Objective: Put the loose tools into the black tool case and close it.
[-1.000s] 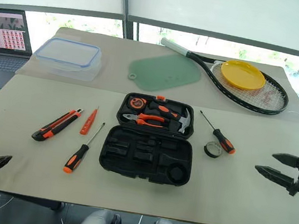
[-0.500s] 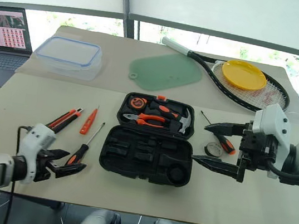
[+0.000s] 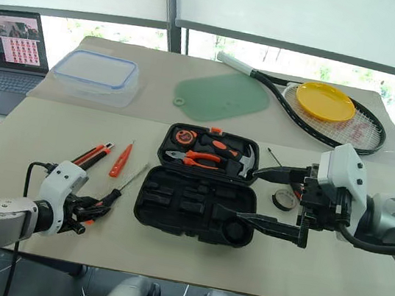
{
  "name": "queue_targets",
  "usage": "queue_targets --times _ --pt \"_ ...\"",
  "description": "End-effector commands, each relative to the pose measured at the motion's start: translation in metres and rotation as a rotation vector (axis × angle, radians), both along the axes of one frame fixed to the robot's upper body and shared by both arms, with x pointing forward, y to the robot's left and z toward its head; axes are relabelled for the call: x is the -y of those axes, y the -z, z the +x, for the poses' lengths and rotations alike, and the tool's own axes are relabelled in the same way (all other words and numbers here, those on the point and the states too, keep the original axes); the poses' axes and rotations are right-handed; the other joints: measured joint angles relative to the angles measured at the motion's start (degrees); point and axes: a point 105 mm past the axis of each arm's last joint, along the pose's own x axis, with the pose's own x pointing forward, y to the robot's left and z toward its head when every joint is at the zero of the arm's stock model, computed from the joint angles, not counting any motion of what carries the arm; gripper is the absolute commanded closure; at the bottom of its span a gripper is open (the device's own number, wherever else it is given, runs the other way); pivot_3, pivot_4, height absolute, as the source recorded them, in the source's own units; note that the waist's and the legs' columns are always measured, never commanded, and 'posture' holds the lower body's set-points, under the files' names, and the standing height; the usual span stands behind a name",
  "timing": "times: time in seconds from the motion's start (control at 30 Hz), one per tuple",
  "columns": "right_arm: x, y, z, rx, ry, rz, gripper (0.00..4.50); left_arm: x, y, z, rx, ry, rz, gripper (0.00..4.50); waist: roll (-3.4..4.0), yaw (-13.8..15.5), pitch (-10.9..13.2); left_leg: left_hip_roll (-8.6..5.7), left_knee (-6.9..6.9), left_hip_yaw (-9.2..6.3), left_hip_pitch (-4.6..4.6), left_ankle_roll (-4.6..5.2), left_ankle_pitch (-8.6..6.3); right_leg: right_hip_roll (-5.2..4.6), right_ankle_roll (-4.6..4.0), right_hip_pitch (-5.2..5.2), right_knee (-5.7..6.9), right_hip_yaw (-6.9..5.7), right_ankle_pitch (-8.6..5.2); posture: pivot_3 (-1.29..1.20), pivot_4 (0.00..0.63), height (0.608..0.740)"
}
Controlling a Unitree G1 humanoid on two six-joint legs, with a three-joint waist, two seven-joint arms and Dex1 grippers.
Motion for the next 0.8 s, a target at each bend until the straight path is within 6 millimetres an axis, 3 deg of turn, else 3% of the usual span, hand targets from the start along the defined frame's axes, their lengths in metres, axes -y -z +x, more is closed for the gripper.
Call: queue_targets --times 0.03,0.17,0.23,0.33,0.43,0.53,0.6,0.8 --pt "0.0 -0.004 -0.003 0.038 -0.018 0.003 0.0 0.006 -0.016 0.002 0.044 0.018 -0.072 3.63 -0.02 0.05 0.01 0.0 0.01 0.0 -0.03 0.0 0.0 0.0 0.0 -0.03 0.0 0.0 0.0 0.0 0.15 0.738" --pt "0.002 -0.003 -0.004 0.033 -0.011 0.007 0.0 0.014 -0.061 0.014 0.191 0.097 -0.126 3.63 -0.23 0.13 0.12 0.01 0.08 -0.06 -0.19 -0.02 0.02 0.03 0.0 -0.14 0.04 -0.05 0.01 0.0 0.15 0.738" --pt "0.001 -0.001 -0.005 0.029 -0.011 0.008 0.0 0.017 -0.074 0.017 0.214 0.148 -0.114 3.63 -0.3 0.12 0.16 0.0 0.08 -0.06 -0.19 -0.01 0.02 0.04 0.01 -0.13 0.04 -0.06 0.02 0.0 0.15 0.738" --pt "0.001 0.001 -0.005 0.027 -0.01 0.005 0.0 0.015 -0.093 0.03 0.288 0.236 0.034 3.63 -0.34 -0.13 0.18 -0.01 0.06 -0.04 -0.19 -0.01 0.02 0.08 0.18 -0.13 0.06 -0.04 0.12 0.0 0.15 0.738" --pt "0.003 0.001 -0.003 0.027 0.002 0.008 0.0 0.027 -0.107 0.037 0.368 0.524 0.198 3.63 -0.44 -0.41 0.27 -0.05 0.0 0.01 -0.18 -0.03 0.03 0.17 0.22 -0.18 0.01 0.0 0.14 0.0 0.15 0.738" --pt "0.005 0.002 -0.002 0.025 0.017 0.017 0.0 0.04 -0.101 0.046 0.4 0.869 0.34 3.63 -0.36 -0.21 0.3 -0.1 -0.01 0.07 -0.22 -0.1 0.06 0.22 -0.03 -0.23 -0.07 -0.04 0.01 0.0 0.15 0.738" --pt "0.005 0.005 -0.002 0.023 0.026 0.02 0.0 0.054 -0.1 0.051 0.44 1.03 0.328 3.63 -0.35 0.09 0.3 -0.12 0.01 0.09 -0.26 -0.08 0.05 0.21 -0.03 -0.24 -0.11 -0.04 0.02 0.0 0.15 0.738" --pt "0.007 0.009 -0.008 0.016 0.081 0.03 0.0 0.09 -0.082 0.076 0.436 1.272 0.364 3.63 -0.45 0.86 0.36 -0.1 0.22 0.07 -0.63 0.08 -0.01 0.31 0.43 -0.38 -0.13 -0.06 0.28 0.0 0.15 0.738"
